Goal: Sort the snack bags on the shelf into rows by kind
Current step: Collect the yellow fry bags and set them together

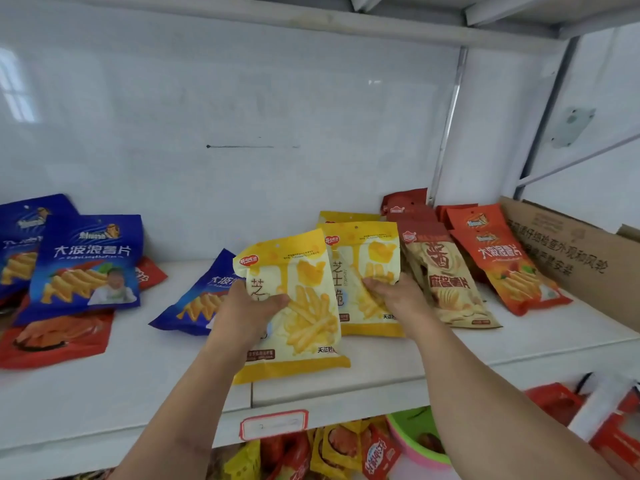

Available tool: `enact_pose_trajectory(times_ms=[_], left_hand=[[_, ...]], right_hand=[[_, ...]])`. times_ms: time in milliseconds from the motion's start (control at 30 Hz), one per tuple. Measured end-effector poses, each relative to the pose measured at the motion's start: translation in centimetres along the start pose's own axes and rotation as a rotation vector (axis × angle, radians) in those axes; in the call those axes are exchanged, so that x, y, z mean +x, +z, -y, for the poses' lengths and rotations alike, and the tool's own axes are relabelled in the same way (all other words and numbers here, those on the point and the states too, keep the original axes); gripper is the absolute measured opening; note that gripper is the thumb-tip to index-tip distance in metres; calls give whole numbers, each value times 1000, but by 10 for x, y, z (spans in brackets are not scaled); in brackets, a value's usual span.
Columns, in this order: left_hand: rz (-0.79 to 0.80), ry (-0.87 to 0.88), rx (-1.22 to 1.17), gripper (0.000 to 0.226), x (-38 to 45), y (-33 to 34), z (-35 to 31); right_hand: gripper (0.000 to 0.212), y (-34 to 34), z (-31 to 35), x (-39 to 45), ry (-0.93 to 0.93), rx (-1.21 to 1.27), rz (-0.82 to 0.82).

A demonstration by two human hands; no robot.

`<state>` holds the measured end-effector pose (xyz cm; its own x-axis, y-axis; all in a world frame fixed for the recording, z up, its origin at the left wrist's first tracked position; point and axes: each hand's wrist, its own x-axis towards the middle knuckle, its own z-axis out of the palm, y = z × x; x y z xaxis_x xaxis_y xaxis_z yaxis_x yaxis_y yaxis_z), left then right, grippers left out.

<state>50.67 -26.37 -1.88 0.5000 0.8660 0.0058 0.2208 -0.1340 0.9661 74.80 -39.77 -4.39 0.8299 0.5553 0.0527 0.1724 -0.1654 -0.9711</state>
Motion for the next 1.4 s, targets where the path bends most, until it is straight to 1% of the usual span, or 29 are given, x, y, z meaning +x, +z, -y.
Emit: enact_pose_trajectory(times_ms=[100,133,200,233,333,367,433,533,633,700,767,867,1000,1167,1400], left_hand=[[7,17,23,26,-7,23,-2],[12,20,34,28,-7,31,-2],[12,3,35,33,-7,46,0],[7,-13,34,34,-7,53,0],[0,-19,34,28,-6,73,-2],[-7,-19,23,28,-5,80,-3],[-26,-34,15,38,-4,93,-6],[-72,-38,56,50,2,111,-8],[-93,-8,145,53,7,124,-10],[-91,26,219,61,11,130,-12],[-84,60,251,73,16,136,-12],[-98,82,245,82,21,142,-11],[-118,92,258,80,29,150,-9],[-136,108,288,78,45,160,-11],[-175,84,285,78,61,171,-12]], right_hand=[[33,-7,-7,11,-64,-70,-16],[38,-9,-9,14,-79,-98,-17],[55,-11,-14,21,-81,-137,-16],[59,-13,-17,26,-73,-150,-15],[54,-15,-14,31,-89,-157,-29],[58,-15,-12,31,-86,-167,-37],[72,-17,-7,32,-69,-192,-46],[83,-19,-1,32,-40,-179,3],[80,-19,-2,30,-40,-88,92],[80,-18,-2,30,-47,-64,130],[82,-16,-2,33,-48,-86,151],[82,-14,-2,41,-58,-145,138],[73,-12,-5,53,-83,-153,131],[69,-8,-6,71,-106,-168,120],[67,-6,-5,89,-99,-171,124]])
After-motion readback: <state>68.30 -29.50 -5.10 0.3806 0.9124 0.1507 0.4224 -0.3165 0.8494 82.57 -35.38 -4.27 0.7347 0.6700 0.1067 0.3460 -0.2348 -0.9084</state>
